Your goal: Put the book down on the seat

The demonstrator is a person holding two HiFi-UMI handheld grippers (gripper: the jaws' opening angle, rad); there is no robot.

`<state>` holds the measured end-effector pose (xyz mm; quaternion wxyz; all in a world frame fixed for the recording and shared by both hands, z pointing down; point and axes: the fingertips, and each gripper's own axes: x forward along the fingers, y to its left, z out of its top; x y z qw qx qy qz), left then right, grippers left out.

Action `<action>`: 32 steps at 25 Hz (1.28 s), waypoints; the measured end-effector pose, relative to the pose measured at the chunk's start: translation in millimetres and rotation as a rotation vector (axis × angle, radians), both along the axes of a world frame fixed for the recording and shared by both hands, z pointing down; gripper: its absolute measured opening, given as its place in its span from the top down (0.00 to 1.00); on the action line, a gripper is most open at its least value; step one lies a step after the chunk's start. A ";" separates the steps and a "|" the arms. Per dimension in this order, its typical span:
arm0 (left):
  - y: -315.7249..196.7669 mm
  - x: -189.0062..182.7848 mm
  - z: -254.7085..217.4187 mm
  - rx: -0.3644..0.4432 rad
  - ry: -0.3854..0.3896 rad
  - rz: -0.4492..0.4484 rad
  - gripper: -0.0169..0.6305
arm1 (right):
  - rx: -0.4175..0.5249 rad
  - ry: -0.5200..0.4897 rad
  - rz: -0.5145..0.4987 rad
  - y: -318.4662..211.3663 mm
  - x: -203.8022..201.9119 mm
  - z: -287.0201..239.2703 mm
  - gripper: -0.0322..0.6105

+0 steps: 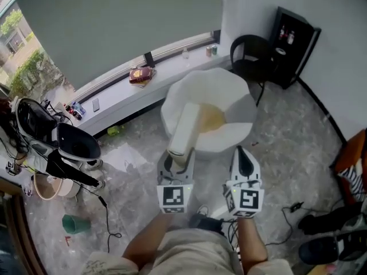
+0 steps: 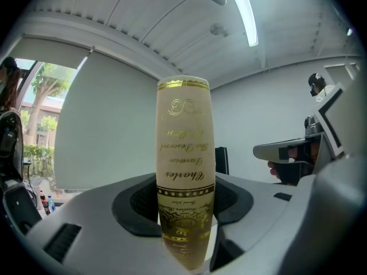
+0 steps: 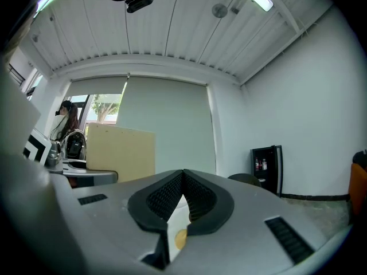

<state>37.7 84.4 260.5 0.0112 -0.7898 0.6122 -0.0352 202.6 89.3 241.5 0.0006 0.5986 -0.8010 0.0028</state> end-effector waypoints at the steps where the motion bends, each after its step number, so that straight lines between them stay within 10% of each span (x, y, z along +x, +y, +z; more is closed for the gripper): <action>1: -6.8 6.0 0.2 -0.006 -0.007 0.003 0.63 | -0.006 -0.010 0.001 -6.2 4.5 0.9 0.95; 32: -194.2 7.4 39.3 -0.046 0.037 -0.024 0.63 | -0.016 0.137 -0.023 -184.1 2.9 37.6 0.95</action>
